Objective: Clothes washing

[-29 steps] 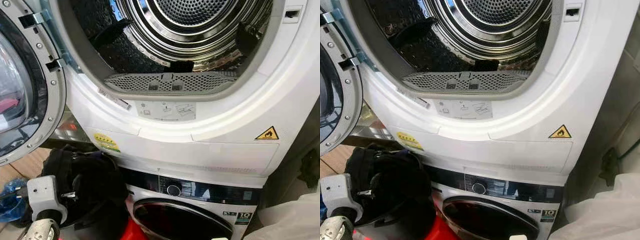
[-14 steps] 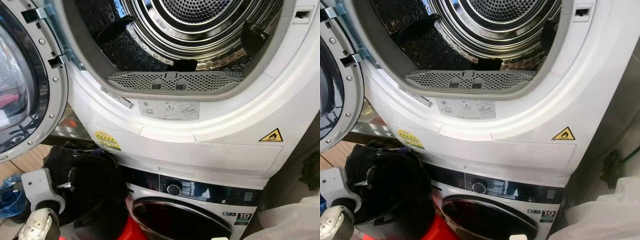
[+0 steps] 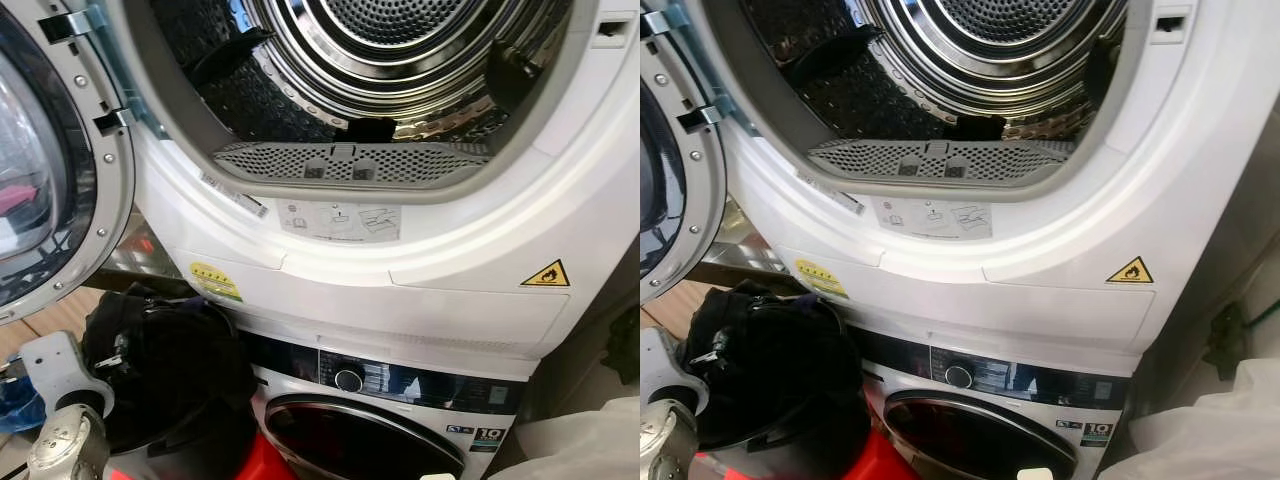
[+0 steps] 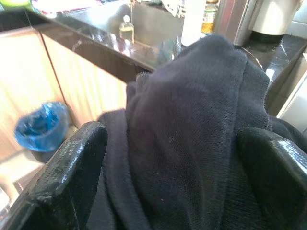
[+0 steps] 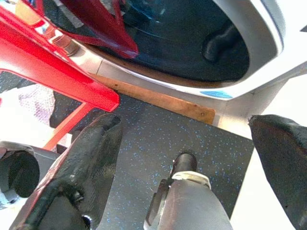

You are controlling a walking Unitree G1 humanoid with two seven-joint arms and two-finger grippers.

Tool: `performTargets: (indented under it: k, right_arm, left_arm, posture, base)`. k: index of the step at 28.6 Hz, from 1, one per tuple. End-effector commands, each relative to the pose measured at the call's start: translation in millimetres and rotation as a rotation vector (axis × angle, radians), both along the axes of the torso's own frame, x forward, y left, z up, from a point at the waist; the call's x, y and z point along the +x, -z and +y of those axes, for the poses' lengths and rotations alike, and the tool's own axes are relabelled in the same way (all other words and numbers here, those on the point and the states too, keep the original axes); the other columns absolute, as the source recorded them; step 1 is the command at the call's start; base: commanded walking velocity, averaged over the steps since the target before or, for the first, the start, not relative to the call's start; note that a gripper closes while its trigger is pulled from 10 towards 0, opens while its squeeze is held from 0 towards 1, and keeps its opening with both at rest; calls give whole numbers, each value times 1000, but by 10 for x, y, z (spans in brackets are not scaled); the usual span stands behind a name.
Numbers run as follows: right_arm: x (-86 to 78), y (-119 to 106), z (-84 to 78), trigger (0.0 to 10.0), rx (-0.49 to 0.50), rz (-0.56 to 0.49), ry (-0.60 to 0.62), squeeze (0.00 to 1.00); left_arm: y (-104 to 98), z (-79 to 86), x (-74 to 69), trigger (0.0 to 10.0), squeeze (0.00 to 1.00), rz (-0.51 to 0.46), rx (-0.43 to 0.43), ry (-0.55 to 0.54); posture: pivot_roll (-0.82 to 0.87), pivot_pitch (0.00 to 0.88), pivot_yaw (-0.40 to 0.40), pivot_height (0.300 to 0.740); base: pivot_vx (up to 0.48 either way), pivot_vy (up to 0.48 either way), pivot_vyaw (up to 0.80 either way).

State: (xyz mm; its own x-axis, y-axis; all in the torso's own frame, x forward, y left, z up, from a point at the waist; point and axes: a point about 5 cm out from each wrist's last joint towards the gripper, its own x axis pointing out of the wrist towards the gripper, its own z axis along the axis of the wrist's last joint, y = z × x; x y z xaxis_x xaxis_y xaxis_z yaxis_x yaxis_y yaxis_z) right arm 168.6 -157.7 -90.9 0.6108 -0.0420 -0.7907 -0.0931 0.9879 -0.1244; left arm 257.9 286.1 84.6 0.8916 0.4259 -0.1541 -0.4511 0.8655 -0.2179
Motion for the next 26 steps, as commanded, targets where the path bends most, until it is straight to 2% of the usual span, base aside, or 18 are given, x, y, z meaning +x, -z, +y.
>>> performTargets:
  k: [1, 4, 6, 7, 8, 9, 10, 14, 16, 17, 20, 26]
  right_arm:
    - [19, -6, 75, 10000, 17, -7, -12, 0]
    - [26, -10, 77, 10000, 17, -10, -10, 0]
    - [29, -11, 79, 10000, 17, -11, -11, 0]
    - [29, -12, 81, 10000, 16, -12, -12, 0]
    - [29, -11, 82, 10000, 16, -12, -13, 0]
    - [22, -8, 77, 10000, 15, -10, -12, 0]
    - [14, -5, 72, 10000, 15, -7, -10, 0]
    - [8, -3, 76, 10000, 15, -7, -10, 0]
    - [7, -2, 81, 10000, 14, -8, -14, 0]
    - [12, -5, 88, 10000, 14, -9, -19, 0]
    - [16, -6, 92, 10000, 15, -10, -21, 0]
    - [33, -13, 90, 10000, 14, -13, -27, 0]
  left_arm:
    - [-5, 102, 14, 10000, 1000, 29, 7, -33]
    - [39, 161, 52, 10000, 1000, 82, 3, -71]
    - [39, 160, 101, 10000, 1000, 76, -9, -49]
    - [13, 141, 146, 10000, 839, 60, -9, -13]
    - [-4, 129, 178, 10000, 839, 48, -9, 12]
    - [-39, 111, 219, 10000, 329, 31, -13, 39]
    - [-65, 94, 251, 10000, 0, 23, -8, 65]
    - [-77, 69, 294, 10000, 0, 27, 1, 103]
    - [-40, 42, 302, 10000, 0, 52, 0, 118]
    - [38, 44, 292, 10000, 0, 111, -9, 112]
    - [129, 47, 273, 10000, 0, 172, -31, 103]
    - [208, -35, 250, 10000, 0, 198, -62, 143]
  posture:
    - [-43, 5, 158, 740]
    - [-45, 4, 159, 740]
    - [-47, 6, 160, 740]
    - [-49, 5, 160, 740]
    - [-50, 4, 161, 740]
    - [-52, 3, 164, 740]
    - [-52, 2, 164, 740]
    - [-54, 0, 165, 740]
    - [-55, 0, 166, 740]
    - [-54, 0, 165, 740]
    - [-55, 0, 166, 740]
    - [-58, 0, 165, 740]
  base:
    - [0, 0, 0]
    - [0, 0, 0]
    - [0, 0, 0]
    - [0, 0, 0]
    - [0, 0, 0]
    - [0, 0, 0]
    - [0, 0, 0]
    - [0, 0, 0]
    - [0, 0, 0]
    - [0, 0, 0]
    - [0, 0, 0]
    - [0, 0, 0]
